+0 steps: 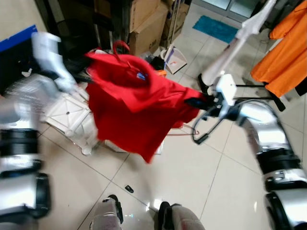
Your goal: Hang hanger
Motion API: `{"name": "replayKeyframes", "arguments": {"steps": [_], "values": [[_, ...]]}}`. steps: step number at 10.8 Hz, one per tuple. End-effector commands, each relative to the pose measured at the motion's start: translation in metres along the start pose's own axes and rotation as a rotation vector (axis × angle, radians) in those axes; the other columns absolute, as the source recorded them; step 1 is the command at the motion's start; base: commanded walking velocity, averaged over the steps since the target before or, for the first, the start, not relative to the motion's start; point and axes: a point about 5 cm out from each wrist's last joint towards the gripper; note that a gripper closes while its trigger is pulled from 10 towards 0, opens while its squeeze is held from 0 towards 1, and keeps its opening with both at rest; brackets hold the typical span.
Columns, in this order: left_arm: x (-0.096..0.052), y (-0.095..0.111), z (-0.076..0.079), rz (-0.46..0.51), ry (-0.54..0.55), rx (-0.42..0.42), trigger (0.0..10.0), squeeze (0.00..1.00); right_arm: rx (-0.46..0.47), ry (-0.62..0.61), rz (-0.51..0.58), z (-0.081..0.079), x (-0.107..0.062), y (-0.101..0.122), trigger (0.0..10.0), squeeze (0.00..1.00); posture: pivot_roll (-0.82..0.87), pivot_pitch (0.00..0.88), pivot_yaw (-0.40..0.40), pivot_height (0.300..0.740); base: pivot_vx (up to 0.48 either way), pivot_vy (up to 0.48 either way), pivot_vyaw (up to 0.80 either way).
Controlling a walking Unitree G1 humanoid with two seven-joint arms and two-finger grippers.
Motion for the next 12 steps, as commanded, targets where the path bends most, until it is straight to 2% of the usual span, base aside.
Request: {"name": "replayKeyframes", "arguments": {"steps": [1, 2, 3, 4, 5, 6, 7, 8, 9, 10, 12], "values": [[0.004, -0.013, 0.003, -0.047, 0.005, -0.018, 0.0, 0.0, 0.003, -0.022, 0.054, 0.004, -0.003, 0.01, 0.0, 0.0, 0.01, 0.211, -0.089, 0.74, 0.0, 0.0, 0.0], [0.012, -0.032, 0.009, -0.087, -0.012, -0.05, 0.0, 0.0, 0.012, -0.004, 0.086, 0.002, 0.002, 0.016, 0.0, 0.0, 0.01, 0.21, -0.089, 0.74, 0.0, 0.0, 0.0], [0.016, -0.042, 0.011, -0.111, -0.005, -0.067, 0.0, 0.0, 0.014, 0.002, 0.1, 0.001, 0.004, 0.02, 0.0, 0.0, 0.0, 0.21, -0.092, 0.74, 0.0, 0.0, 0.0], [0.018, -0.048, 0.006, -0.121, 0.037, -0.077, 0.0, 0.0, 0.016, 0.003, 0.105, 0.002, 0.003, 0.023, 0.0, 0.0, 0.0, 0.207, -0.096, 0.74, 0.0, 0.0, 0.0], [0.017, -0.052, 0.001, -0.139, 0.088, -0.027, 3.5, 0.0, 0.017, 0.003, 0.104, 0.002, 0.002, 0.023, 0.0, 0.0, -0.01, 0.203, -0.1, 0.74, 0.0, 0.0, 0.0], [0.018, -0.052, -0.002, -0.136, 0.122, 0.021, 10.0, 0.0, 0.02, 0.005, 0.099, 0.002, 0.0, 0.023, 0.0, 0.0, -0.01, 0.198, -0.101, 0.74, 0.0, 0.0, 0.0], [0.019, -0.044, -0.002, -0.104, 0.118, 0.031, 10.0, 0.57, 0.019, 0.005, 0.088, 0.003, -0.003, 0.022, 0.0, 0.0, -0.01, 0.192, -0.102, 0.74, 0.0, 0.0, 0.0], [0.02, -0.039, -0.003, -0.084, 0.117, 0.046, 10.0, 0.91, 0.019, 0.004, 0.084, 0.003, -0.004, 0.022, 0.0, 0.0, -0.01, 0.189, -0.103, 0.74, 0.0, 0.0, 0.0], [0.021, -0.034, -0.001, -0.06, 0.108, 0.059, 10.0, 1.0, 0.019, 0.005, 0.084, 0.003, -0.004, 0.022, 0.0, 0.0, -0.01, 0.184, -0.103, 0.74, 0.0, 0.0, 0.0], [0.023, -0.027, 0.003, -0.033, 0.088, 0.073, 10.0, 1.0, 0.021, 0.006, 0.088, 0.003, -0.003, 0.023, 0.0, 0.0, -0.01, 0.182, -0.105, 0.74, 0.0, 0.0, 0.0], [0.029, -0.013, 0.023, -0.011, -0.005, 0.142, 10.0, 1.0, 0.042, 0.0, 0.11, 0.002, 0.0, 0.023, 0.0, 0.0, 0.0, 0.177, -0.106, 0.74, 0.0, 0.0, 0.0]]}}
Point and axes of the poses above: a point about 5 cm out from each wrist's last joint towards the gripper, its own x axis pointing out of the wrist towards the gripper, its own y axis along the axis of the wrist's last joint, z = x × y, and after that the axes turned 1 degree about x, right-handed
